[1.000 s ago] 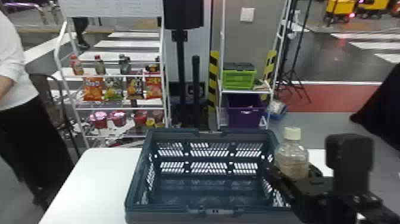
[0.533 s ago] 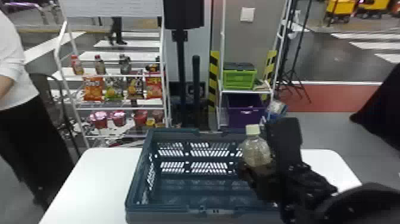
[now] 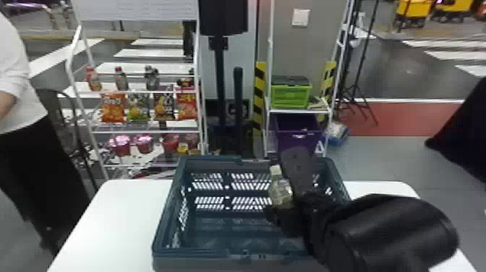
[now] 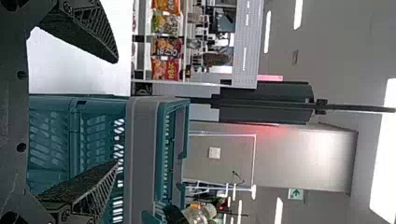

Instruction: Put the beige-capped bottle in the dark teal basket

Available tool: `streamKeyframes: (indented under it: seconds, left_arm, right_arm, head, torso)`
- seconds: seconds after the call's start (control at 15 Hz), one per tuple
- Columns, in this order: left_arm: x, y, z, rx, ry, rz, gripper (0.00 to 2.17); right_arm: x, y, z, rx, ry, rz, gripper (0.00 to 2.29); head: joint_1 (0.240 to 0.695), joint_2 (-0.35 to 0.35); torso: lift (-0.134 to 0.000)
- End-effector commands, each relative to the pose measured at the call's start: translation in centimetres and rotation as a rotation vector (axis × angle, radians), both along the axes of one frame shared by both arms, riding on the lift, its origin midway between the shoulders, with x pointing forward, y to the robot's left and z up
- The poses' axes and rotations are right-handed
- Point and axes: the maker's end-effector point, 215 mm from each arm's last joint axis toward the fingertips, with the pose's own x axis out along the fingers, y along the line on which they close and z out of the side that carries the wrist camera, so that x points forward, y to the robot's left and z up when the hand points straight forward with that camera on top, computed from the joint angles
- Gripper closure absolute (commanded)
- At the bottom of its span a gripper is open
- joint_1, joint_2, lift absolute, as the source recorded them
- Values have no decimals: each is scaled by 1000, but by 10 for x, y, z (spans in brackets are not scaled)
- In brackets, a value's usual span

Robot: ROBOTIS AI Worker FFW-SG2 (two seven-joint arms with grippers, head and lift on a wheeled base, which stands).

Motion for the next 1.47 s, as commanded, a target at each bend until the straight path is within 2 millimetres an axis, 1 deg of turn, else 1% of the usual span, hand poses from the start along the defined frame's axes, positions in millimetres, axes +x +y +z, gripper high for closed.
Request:
streamKeyframes:
  seconds: [0.0, 0.07, 0.13, 0.33, 0.4, 0.53, 0.67, 0.8, 0.87, 0.93, 1.0, 1.07, 1.13, 1.2, 1.27, 1.4]
  left_arm:
    - [1, 2, 0, -1, -1, 4, 110]
    - [0, 2, 0, -1, 1, 4, 110]
    - [0, 2, 0, -1, 1, 4, 110]
    - [-1, 2, -1, -2, 4, 7, 110]
    - [-2, 2, -1, -3, 6, 9, 110]
    - [-2, 3, 0, -4, 3, 11, 110]
    - [-5, 4, 3, -7, -9, 15, 110]
    - [-6, 4, 5, -8, -14, 17, 110]
    - [-7, 5, 6, -9, -20, 19, 110]
    - [-7, 5, 7, -9, -19, 19, 110]
    - [-7, 5, 8, -10, -23, 19, 110]
    - [-7, 5, 8, -10, -23, 19, 110]
    - [-7, 6, 8, -9, -23, 20, 110]
    - [-8, 7, 7, -5, -22, 21, 110]
    - [-7, 7, 8, -5, -24, 21, 110]
    - [-8, 8, 8, -3, -24, 20, 110]
  right_arm:
    - [9, 5, -20, -17, 46, 13, 2287]
    - [11, 10, -23, -11, 63, 26, 2287]
    - [11, 10, -30, -24, 84, 30, 2287]
    - [12, 4, -55, -58, 148, 25, 2287]
    - [11, 2, -67, -70, 176, 26, 2287]
    - [12, 0, -81, -87, 210, 28, 2287]
    - [12, -2, -90, -93, 229, 27, 2287]
    - [14, -4, -94, -102, 240, 26, 2260]
    - [13, -3, -94, -101, 242, 29, 2243]
    - [15, 3, -93, -87, 236, 38, 2169]
    - [14, 4, -94, -85, 244, 40, 2047]
    - [12, 6, -96, -85, 247, 44, 1555]
    - [12, 7, -96, -86, 245, 47, 711]
    - [11, 8, -96, -84, 249, 50, 151]
    - [11, 11, -95, -76, 247, 53, 26]
    - [14, 15, -91, -67, 235, 59, 2]
  head:
    - [499, 0]
    - [499, 0]
    - [499, 0]
    - [499, 0]
    - [499, 0]
    - [499, 0]
    - [499, 0]
    - [499, 0]
    - [499, 0]
    - [499, 0]
    - [499, 0]
    - [499, 0]
    - [499, 0]
    - [499, 0]
    - [499, 0]
    - [499, 0]
  torso:
    - [0]
    - [0]
    - [0]
    - [0]
    - [0]
    - [0]
    - [0]
    - [0]
    - [0]
    - [0]
    - [0]
    - [0]
    - [0]
    - [0]
    - [0]
    - [0]
